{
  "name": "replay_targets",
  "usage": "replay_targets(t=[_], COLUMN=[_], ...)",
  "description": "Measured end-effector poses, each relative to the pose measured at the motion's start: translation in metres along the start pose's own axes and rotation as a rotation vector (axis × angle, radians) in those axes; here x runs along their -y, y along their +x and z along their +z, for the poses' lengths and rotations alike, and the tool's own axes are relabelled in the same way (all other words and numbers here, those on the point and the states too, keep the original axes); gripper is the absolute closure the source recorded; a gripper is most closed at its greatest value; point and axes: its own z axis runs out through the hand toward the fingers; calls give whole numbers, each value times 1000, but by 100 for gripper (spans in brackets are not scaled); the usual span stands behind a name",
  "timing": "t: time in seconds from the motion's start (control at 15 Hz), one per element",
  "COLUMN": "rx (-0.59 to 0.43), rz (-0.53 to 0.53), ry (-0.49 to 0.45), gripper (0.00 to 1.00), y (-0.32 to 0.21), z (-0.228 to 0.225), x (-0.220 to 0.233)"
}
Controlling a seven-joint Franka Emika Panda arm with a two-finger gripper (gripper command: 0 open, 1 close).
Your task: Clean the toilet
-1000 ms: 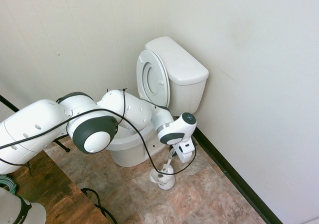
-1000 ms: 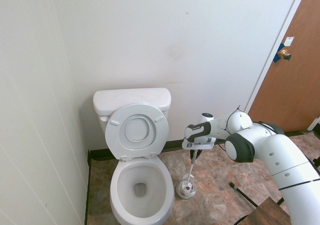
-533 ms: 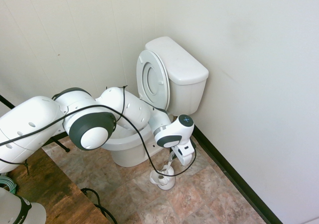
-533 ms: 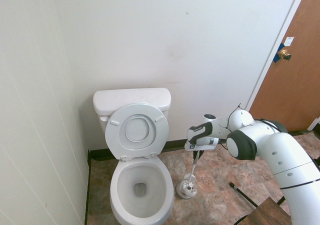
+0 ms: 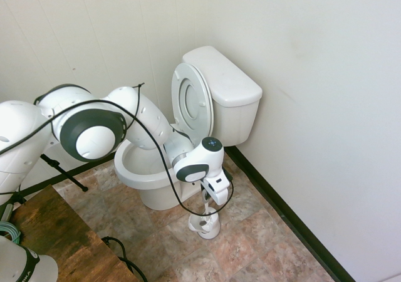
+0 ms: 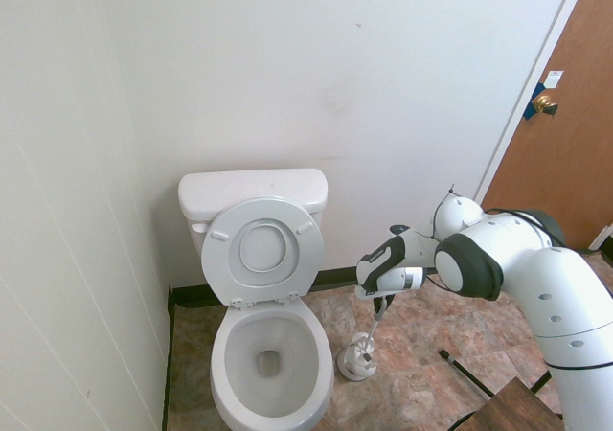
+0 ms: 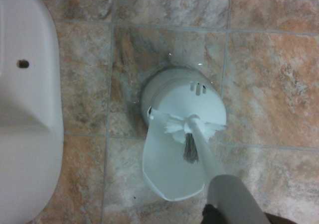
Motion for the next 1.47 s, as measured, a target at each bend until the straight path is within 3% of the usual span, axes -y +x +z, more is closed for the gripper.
replay_targets(t=[0.4, 0.6, 0.93, 1.13, 1.27, 1.47], rx=[5, -22, -108, -130, -142, -163], rz=[29, 24, 5, -44, -97, -162], ry=[19, 40, 59, 106, 113, 112], gripper=[100, 100, 100, 100, 100, 100], y=[-10, -37, -87, -147, -194, -246], z=[-114, -180, -305, -389, -417, -424], x=[-72, -82, -50, -16, 9, 45])
